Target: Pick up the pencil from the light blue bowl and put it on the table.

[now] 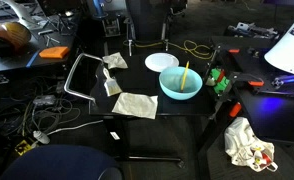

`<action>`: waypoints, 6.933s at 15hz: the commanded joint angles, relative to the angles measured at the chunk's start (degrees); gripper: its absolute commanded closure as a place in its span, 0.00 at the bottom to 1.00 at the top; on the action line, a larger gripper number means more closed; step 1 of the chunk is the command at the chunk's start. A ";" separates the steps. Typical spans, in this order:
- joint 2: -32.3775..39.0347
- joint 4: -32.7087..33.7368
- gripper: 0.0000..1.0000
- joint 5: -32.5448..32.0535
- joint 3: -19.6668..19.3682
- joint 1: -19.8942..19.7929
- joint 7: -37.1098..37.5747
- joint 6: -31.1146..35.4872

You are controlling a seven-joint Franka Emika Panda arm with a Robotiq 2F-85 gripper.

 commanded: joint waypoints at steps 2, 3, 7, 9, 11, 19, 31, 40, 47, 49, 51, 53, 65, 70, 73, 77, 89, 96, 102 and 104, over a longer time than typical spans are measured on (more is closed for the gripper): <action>0.13 0.09 0.00 -0.47 -0.55 0.57 0.36 -0.08; 0.13 0.09 0.00 -0.47 -0.55 0.57 0.36 -0.08; 0.39 0.13 0.00 -0.72 -0.76 0.41 -0.05 -0.30; 0.98 0.05 0.00 -2.97 -0.89 -0.59 -0.97 -0.68; 1.68 -0.28 0.00 -5.29 -1.79 -0.87 -2.89 -1.16; 10.13 -1.97 0.00 -12.97 -7.60 -0.22 -20.07 -1.06; 15.75 -3.45 0.00 -20.58 -7.47 0.48 -24.65 -0.27; 24.34 -1.92 0.00 -26.42 -9.26 -1.44 -30.37 5.11; 36.54 1.04 0.00 -36.42 -10.02 -4.27 -28.99 11.79; 40.04 2.50 0.00 -39.34 -10.87 -5.11 -29.45 12.94; 43.46 4.24 0.00 -42.57 -11.95 -5.87 -29.66 13.69; 46.76 6.24 0.00 -44.61 -12.94 -6.18 -30.42 14.24; 63.11 15.42 0.00 -45.94 -14.01 -5.16 -30.51 16.18; 67.52 17.01 0.00 -45.59 -14.28 -5.17 -30.22 16.87; 69.67 17.87 0.00 -45.53 -14.56 -5.18 -30.15 17.01; 71.82 18.54 0.00 -45.22 -14.99 -5.43 -30.23 17.31; 75.48 19.32 0.41 -43.67 -15.91 -6.35 -30.69 18.68; 75.65 20.11 0.95 -42.12 -16.12 -6.25 -30.35 17.47; 69.42 17.58 0.98 -35.78 -15.80 -6.08 -29.79 14.13; 66.06 16.34 0.98 -34.52 -15.76 -6.39 -29.92 12.96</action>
